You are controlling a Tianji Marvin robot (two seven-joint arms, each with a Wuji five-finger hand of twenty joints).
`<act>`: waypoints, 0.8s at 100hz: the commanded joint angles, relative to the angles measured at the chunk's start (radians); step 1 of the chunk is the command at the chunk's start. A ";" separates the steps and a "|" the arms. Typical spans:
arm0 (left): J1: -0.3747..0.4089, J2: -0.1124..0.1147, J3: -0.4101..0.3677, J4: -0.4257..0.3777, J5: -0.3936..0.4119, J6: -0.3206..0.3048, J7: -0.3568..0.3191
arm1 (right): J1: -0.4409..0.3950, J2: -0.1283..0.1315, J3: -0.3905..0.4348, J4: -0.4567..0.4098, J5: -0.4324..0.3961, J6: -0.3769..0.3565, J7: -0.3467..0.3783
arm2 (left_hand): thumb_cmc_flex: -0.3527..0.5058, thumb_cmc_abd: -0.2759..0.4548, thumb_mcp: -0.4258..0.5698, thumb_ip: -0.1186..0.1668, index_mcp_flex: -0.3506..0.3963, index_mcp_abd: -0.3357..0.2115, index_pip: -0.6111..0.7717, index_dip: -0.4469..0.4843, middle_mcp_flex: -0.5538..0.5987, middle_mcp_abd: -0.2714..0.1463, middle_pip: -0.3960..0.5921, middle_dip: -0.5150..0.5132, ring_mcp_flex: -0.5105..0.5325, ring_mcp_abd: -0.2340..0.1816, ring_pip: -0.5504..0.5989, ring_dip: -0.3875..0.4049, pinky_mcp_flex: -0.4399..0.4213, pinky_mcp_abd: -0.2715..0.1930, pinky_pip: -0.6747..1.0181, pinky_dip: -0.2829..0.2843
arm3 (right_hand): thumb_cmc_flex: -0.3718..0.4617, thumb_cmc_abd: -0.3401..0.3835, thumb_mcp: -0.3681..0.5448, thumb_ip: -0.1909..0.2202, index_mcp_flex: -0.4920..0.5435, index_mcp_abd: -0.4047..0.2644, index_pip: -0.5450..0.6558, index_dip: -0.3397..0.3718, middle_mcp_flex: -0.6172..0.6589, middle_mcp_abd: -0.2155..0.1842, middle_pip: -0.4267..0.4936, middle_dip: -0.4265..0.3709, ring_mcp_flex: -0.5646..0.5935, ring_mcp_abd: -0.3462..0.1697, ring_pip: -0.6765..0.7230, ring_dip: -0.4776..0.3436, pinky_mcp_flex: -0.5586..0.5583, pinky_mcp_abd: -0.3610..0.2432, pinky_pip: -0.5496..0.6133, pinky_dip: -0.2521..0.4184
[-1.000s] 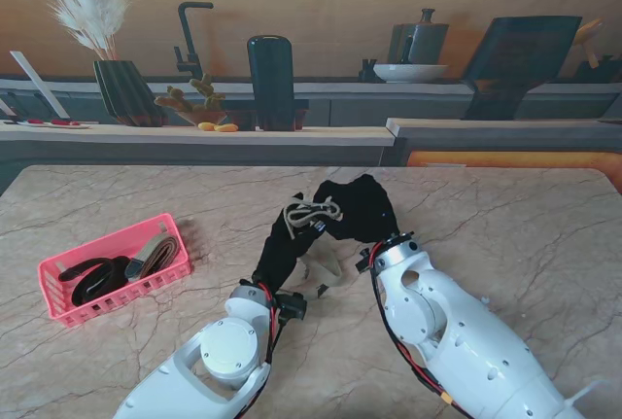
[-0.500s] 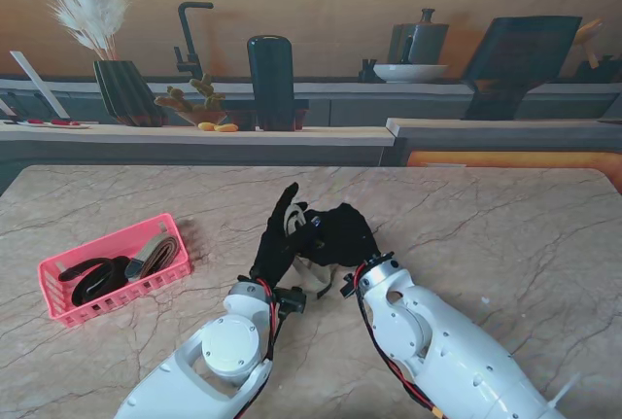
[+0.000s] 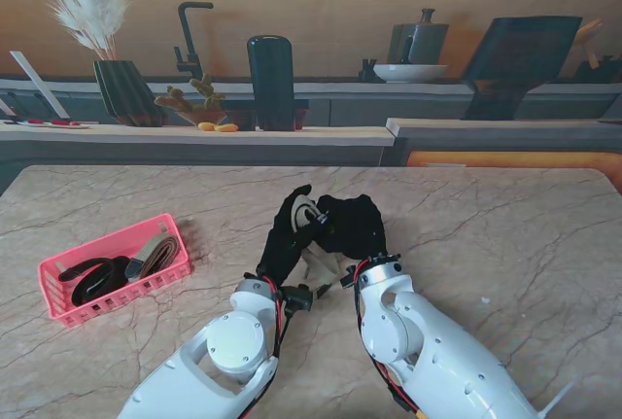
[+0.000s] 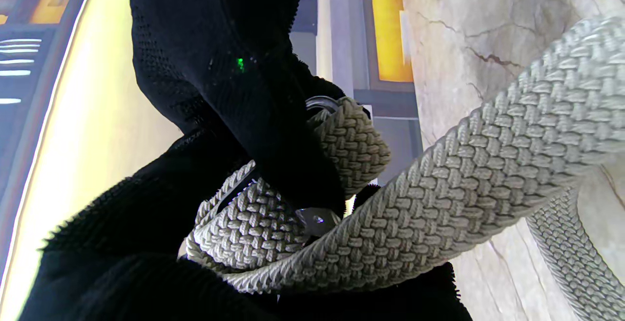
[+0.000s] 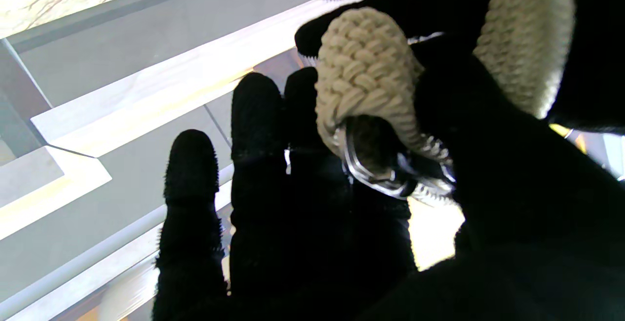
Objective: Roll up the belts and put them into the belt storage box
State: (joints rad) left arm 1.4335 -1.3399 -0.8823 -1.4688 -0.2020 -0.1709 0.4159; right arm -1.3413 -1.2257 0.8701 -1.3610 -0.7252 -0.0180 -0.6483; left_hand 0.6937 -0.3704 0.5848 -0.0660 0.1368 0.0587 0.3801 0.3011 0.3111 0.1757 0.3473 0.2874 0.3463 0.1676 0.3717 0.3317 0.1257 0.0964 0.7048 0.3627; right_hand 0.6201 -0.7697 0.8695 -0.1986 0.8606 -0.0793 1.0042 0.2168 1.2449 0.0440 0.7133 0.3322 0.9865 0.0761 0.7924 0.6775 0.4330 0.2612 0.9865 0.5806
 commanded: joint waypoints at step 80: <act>0.011 -0.006 0.001 0.018 -0.003 0.000 -0.024 | 0.011 -0.022 0.033 0.010 -0.069 0.102 -0.138 | -0.129 -0.015 -0.186 0.015 0.014 -0.098 -0.036 -0.013 -0.001 -0.033 -0.054 0.011 -0.047 0.021 -0.052 0.028 -0.062 0.068 -0.060 -0.027 | 0.082 0.108 0.029 0.023 0.026 -0.197 0.084 -0.034 0.047 0.016 0.021 -0.034 0.061 -0.038 0.030 -0.017 0.007 0.013 0.069 -0.047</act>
State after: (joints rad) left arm 1.4334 -1.3456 -0.8793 -1.4488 -0.2140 -0.1715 0.3910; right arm -1.3322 -1.2456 0.8960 -1.3431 -0.7932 0.0740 -0.7711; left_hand 0.5503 -0.3691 0.4101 -0.0625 0.1414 -0.0142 0.3692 0.2963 0.3244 0.1755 0.3189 0.2876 0.3091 0.1894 0.3183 0.3452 0.0688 0.1614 0.6504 0.3417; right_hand 0.6204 -0.7541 0.8394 -0.1991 0.8606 -0.1283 1.0052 0.1819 1.2533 0.0433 0.7134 0.3069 1.0073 0.0767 0.8043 0.6658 0.4406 0.2614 1.0274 0.5547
